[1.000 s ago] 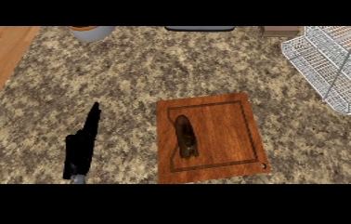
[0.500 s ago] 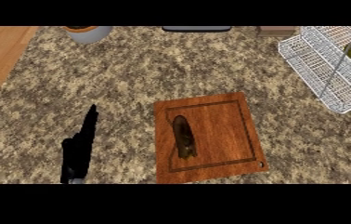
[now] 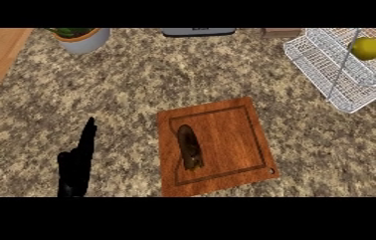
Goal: Pick the lemon from the cutting board and place it in the tiered basket
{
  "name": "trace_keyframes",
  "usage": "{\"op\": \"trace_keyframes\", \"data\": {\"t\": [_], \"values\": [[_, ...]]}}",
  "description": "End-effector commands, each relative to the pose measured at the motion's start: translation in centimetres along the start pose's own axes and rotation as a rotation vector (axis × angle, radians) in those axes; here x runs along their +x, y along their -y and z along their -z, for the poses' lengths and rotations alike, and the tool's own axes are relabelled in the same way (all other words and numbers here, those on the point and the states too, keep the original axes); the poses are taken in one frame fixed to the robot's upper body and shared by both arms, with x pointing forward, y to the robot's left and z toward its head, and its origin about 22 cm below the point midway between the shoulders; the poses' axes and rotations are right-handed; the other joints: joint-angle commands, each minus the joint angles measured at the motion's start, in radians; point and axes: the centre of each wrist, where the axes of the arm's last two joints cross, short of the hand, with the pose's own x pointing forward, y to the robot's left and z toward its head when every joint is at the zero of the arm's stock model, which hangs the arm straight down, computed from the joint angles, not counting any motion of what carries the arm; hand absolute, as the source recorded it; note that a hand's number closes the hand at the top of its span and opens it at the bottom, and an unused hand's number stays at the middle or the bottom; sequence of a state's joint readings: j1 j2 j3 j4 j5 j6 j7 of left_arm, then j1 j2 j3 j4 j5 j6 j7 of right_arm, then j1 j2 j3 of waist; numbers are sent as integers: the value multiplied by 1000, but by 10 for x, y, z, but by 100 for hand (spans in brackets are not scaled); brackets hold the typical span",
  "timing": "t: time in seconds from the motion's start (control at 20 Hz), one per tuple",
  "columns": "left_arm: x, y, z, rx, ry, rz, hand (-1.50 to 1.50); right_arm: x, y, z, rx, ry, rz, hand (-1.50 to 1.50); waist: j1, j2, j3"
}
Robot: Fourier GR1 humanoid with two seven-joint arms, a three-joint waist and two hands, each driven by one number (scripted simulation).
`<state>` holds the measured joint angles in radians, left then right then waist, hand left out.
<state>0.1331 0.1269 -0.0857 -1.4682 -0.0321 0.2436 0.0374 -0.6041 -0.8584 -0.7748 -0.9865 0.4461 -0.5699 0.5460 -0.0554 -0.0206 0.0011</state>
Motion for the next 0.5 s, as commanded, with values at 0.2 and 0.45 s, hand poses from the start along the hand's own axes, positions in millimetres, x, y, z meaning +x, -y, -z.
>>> {"op": "trace_keyframes", "data": {"t": [0.2, 0.45], "values": [[-11, -11, -2, 57, -50, -1, 0, -12, 109, 18, 57, 13, -40, -150, -66, -6, -3], [-22, -24, -14, 76, -63, -3, 0, -33, 176, 10, 119, 17, -12, -150, -78, -10, -3]]}}
